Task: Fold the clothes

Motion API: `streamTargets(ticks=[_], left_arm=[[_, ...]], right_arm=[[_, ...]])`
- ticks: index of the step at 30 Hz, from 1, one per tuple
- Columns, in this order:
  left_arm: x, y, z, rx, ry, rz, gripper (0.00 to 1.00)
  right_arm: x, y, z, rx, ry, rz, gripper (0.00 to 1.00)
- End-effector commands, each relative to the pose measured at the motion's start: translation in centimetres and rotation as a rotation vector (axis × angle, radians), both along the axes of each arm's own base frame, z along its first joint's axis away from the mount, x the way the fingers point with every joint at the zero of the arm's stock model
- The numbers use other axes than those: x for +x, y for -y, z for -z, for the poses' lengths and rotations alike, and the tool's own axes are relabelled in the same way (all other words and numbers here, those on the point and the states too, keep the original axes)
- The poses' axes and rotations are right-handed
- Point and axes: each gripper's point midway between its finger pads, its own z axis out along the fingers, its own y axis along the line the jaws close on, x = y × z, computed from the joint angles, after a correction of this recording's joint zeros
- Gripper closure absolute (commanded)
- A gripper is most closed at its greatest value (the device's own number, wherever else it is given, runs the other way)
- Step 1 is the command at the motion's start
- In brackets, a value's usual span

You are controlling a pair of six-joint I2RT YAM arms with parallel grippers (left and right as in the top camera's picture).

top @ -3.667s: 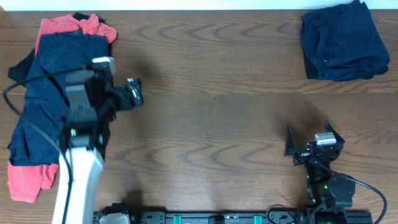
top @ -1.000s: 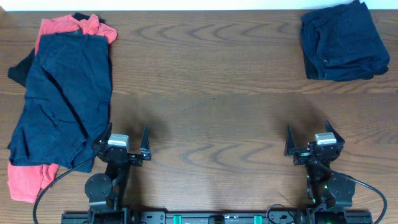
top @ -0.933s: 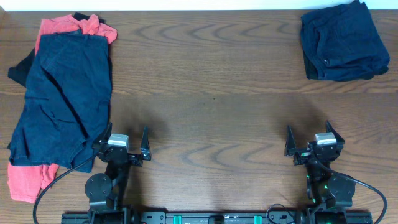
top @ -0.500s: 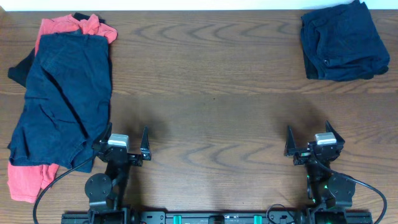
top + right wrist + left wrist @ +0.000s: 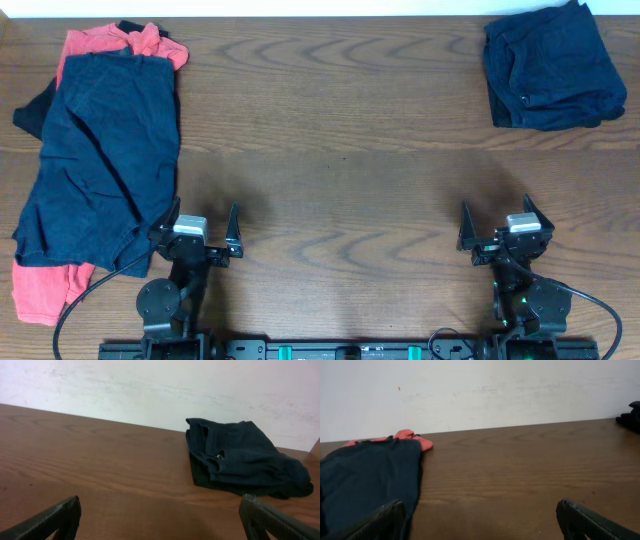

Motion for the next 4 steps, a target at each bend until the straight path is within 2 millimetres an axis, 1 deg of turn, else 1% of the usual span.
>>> streamTargets(ticks=[1,4], left_arm=[[-0.1,0.09,1.55,-0.013,-0.051,0.005,0.02],[-0.1,0.09,1.55,-0.013,-0.051,0.005,0.02]], right_arm=[[-0.03,-0.13,0.06,0.018,-0.001,-0.003,0.01],[-0.03,-0.13,0.07,0.018,-0.002,-0.003,0.01]])
